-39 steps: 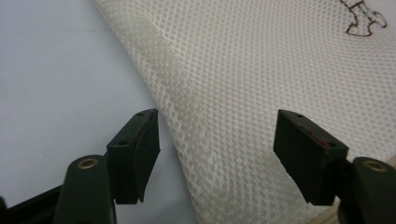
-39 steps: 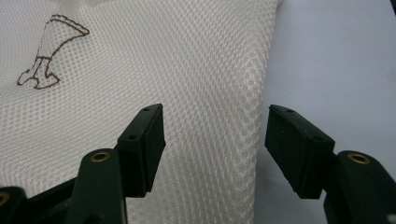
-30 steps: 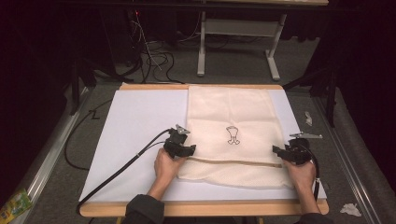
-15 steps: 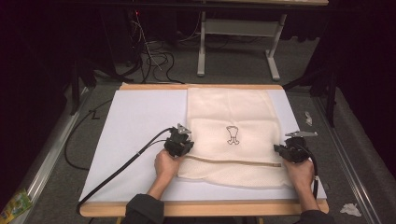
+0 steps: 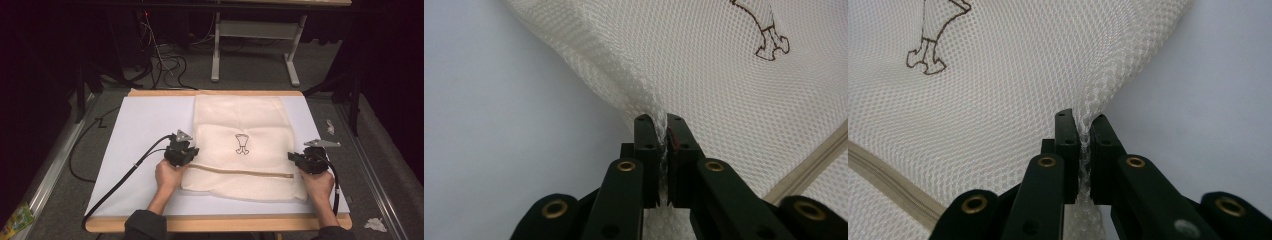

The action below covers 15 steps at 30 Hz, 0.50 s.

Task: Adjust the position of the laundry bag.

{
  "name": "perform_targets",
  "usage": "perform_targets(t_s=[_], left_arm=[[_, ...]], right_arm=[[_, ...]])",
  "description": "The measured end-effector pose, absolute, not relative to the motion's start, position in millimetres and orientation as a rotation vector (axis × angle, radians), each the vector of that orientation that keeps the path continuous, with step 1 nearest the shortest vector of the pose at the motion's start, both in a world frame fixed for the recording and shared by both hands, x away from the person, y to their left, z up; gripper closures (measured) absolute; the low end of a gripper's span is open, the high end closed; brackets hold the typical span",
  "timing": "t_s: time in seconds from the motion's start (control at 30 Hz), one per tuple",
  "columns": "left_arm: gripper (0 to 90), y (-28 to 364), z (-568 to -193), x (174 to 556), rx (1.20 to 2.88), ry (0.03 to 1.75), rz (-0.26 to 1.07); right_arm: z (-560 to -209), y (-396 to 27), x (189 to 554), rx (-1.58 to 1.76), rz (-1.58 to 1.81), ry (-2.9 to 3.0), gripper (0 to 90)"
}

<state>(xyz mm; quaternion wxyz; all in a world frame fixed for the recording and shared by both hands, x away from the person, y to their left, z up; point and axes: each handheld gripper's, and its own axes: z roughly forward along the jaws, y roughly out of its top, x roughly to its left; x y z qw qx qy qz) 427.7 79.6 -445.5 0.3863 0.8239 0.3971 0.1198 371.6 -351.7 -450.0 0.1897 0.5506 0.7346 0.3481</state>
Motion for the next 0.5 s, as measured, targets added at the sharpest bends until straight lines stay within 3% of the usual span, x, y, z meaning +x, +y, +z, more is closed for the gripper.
perform_targets(t_s=[0.5], left_arm=[[85.7,101,-439,424,2.080,1.021,0.327]], right_arm=[[-448,-336,371,1.502,1.053,2.084,86.6]])
